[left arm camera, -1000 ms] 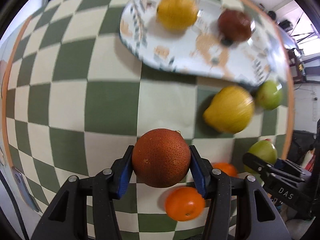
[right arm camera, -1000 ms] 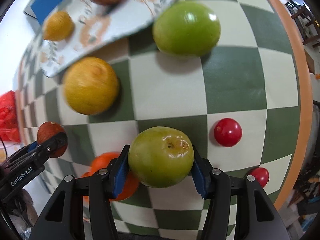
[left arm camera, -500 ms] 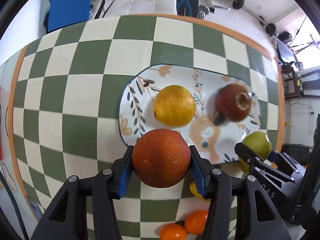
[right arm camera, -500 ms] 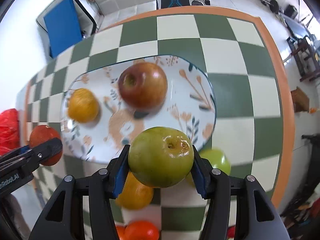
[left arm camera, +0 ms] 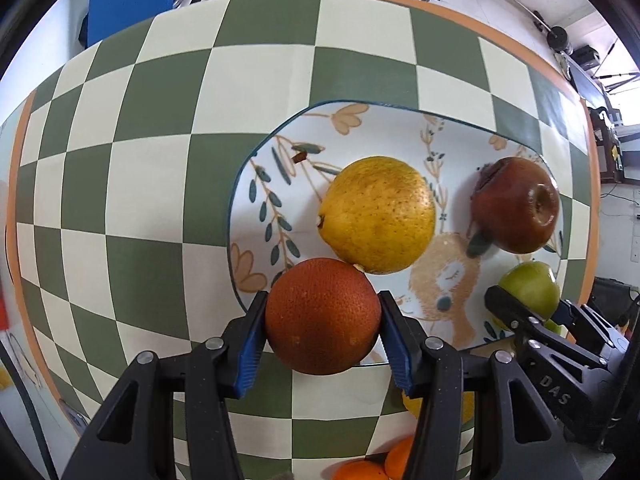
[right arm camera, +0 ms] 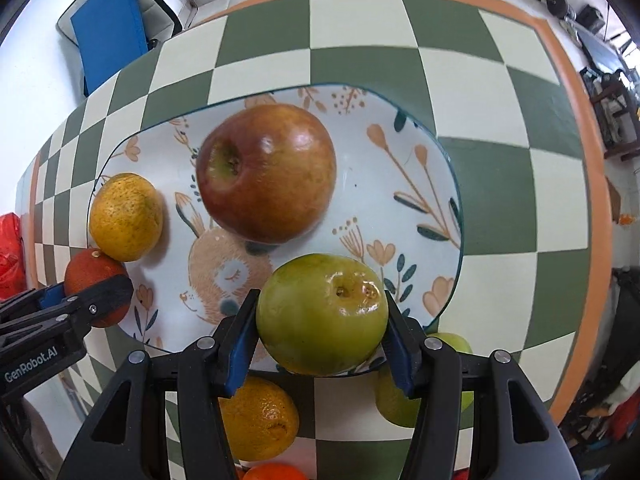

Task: Organize fruits
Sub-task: 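Place the dark orange and green apple on the plate, opening both tools, then lift both tools back from the plate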

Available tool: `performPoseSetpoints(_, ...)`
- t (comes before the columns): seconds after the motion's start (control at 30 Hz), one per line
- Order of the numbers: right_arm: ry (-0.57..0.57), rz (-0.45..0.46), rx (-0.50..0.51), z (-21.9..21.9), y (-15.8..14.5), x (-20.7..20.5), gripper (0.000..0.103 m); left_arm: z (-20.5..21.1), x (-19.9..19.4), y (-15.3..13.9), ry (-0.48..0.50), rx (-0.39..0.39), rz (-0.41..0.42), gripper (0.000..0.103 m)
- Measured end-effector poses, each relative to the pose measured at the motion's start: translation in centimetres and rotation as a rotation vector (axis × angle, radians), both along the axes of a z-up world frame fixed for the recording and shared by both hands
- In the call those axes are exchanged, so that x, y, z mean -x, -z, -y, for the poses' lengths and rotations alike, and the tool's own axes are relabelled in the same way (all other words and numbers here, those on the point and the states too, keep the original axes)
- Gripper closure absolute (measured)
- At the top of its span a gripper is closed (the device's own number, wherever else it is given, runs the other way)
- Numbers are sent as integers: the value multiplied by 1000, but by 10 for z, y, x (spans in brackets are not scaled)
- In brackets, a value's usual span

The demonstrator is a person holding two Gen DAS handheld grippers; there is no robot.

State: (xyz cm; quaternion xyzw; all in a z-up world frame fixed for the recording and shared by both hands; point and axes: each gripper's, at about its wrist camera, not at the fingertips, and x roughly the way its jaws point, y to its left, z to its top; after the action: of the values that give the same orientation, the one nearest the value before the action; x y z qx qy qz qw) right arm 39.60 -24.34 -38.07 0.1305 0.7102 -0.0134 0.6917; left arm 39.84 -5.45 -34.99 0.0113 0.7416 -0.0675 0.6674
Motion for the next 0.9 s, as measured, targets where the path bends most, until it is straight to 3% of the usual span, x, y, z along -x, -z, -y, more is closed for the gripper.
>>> performPoseSetpoints(0.1, -1, 1, -6, 1, 2, 0, 43, -3, 0, 1, -16, 6, 8, 51)
performPoseSetpoints(0.13, 1, 8, -6, 4, 0, 0, 39, -4, 0, 0, -21, 8, 15, 44)
performPoseSetpoints(0.17, 6, 18, -4, 6, -3, 0, 35, -6, -2, -1, -24, 4, 26, 29)
performPoseSetpoints(0.23, 8, 32, -6, 11, -9, 1, 17, -10, -2, -6, -23, -4, 42, 11)
performPoseSetpoints(0.3, 9, 40, 5, 14, -20, 5, 11, -15, 0, -11, -31, -6, 55, 11)
performPoseSetpoints(0.43, -9, 80, 84, 15, -38, 15, 10, -22, 10, -23, -43, -29, 97, 6)
performPoseSetpoints(0.63, -5, 142, 117, 9, -69, 36, 9, -28, 37, -65, -45, -79, 211, 6)
performPoseSetpoints(0.9, 13, 272, 137, 1, -135, 71, 9, -16, 73, -125, -34, -108, 378, 6)
